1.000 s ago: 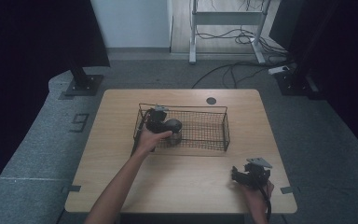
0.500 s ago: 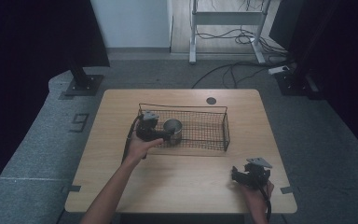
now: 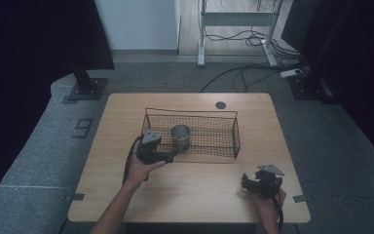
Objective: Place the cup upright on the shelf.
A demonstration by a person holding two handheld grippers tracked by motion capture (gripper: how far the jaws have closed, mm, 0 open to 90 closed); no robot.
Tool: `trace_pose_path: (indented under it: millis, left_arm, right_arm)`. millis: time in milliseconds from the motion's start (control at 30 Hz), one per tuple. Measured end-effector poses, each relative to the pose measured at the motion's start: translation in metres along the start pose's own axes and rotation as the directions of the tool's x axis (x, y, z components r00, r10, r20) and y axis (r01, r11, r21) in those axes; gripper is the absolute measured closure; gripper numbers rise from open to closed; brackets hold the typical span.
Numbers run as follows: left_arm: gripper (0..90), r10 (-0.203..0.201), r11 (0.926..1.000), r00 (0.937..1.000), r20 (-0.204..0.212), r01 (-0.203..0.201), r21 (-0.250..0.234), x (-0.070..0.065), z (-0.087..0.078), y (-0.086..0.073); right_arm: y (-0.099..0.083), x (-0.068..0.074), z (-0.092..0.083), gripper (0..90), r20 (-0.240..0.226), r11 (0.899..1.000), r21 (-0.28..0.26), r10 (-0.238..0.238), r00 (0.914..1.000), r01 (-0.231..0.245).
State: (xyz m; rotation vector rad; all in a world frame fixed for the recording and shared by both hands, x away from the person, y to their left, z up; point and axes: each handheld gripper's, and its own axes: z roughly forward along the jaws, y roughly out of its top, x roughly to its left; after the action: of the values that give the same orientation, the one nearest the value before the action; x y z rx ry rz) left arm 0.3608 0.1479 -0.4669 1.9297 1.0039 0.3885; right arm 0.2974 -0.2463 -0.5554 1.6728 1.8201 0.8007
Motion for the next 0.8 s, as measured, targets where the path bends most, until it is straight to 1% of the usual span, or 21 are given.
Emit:
trace_pose_path:
  millis: [67,267,333,533,633,733,800]
  left_arm:
    - [13.2,-0.002,1.0,1.0,0.01,0.002,0.001,-0.002,-0.003,-0.007]
    - [13.3,-0.003,1.0,0.9999,0.015,0.003,0.002,-0.005,-0.013,-0.028]
    - [13.3,-0.009,0.9999,0.9997,0.024,0.009,0.014,-0.006,-0.014,-0.035]
    - [13.7,-0.027,0.9988,0.999,0.035,0.026,0.042,-0.006,-0.019,-0.056]
    - [13.8,-0.031,0.9974,0.9992,0.025,0.029,0.065,-0.003,-0.022,-0.063]
    - [14.3,-0.063,0.9957,0.9978,0.021,0.061,0.069,0.002,-0.025,-0.071]
    - [14.3,-0.076,0.9944,0.997,0.013,0.075,0.074,0.005,-0.026,-0.074]
  right_arm:
    - [0.0,0.0,0.0,9.8,0.0,1.0,0.0,0.0,1.0,0.0]
    - [0.0,0.0,0.0,9.9,0.0,1.0,0.0,0.0,1.0,0.0]
    - [0.0,0.0,0.0,9.8,0.0,1.0,0.0,0.0,1.0,0.0]
    - [0.0,0.0,0.0,10.0,0.0,1.0,0.0,0.0,1.0,0.0]
    - [0.0,0.0,0.0,10.0,-0.001,1.0,-0.001,0.0,1.0,0.0]
    - [0.0,0.0,0.0,10.1,-0.001,1.0,-0.001,0.0,1.0,0.0]
    - [0.0,0.0,0.0,10.1,-0.001,1.0,-0.001,-0.001,1.0,0.001]
